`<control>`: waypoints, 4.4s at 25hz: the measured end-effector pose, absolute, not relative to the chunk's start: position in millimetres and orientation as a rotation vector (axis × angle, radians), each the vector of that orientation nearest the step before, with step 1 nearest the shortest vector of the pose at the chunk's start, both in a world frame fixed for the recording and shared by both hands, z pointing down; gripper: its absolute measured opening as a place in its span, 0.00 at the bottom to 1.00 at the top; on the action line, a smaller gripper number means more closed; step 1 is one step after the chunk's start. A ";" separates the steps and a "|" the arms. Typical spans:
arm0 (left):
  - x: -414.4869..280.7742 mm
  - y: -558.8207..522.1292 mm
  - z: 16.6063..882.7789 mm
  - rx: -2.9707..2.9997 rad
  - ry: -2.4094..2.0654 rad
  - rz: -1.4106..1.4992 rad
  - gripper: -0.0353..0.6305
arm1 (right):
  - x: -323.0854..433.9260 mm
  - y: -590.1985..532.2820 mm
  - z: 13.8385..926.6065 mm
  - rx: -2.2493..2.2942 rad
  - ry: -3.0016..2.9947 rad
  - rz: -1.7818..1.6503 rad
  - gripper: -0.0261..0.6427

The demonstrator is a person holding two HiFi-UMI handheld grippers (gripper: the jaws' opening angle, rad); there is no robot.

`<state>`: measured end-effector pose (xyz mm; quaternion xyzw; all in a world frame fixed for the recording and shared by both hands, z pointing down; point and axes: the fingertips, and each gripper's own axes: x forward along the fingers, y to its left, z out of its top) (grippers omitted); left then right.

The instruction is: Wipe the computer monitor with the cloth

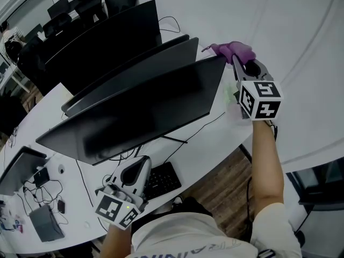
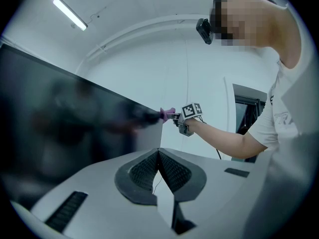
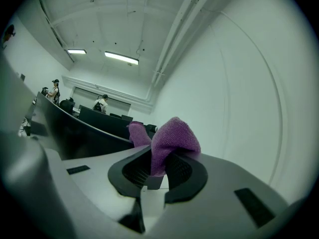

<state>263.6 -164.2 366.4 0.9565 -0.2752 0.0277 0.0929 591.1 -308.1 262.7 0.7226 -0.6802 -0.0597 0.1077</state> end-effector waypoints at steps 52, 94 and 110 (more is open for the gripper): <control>253.0 -160.1 391.2 2.785 -0.856 0.182 0.06 | 592.6 -294.9 533.1 1.881 -1.954 0.314 0.13; 185.2 -146.5 389.8 2.702 -1.070 0.170 0.06 | 480.4 -279.0 650.6 1.665 -2.135 0.593 0.13; 117.4 -124.5 382.4 2.658 -1.179 0.115 0.06 | 374.8 -266.4 641.8 1.457 -2.181 0.379 0.13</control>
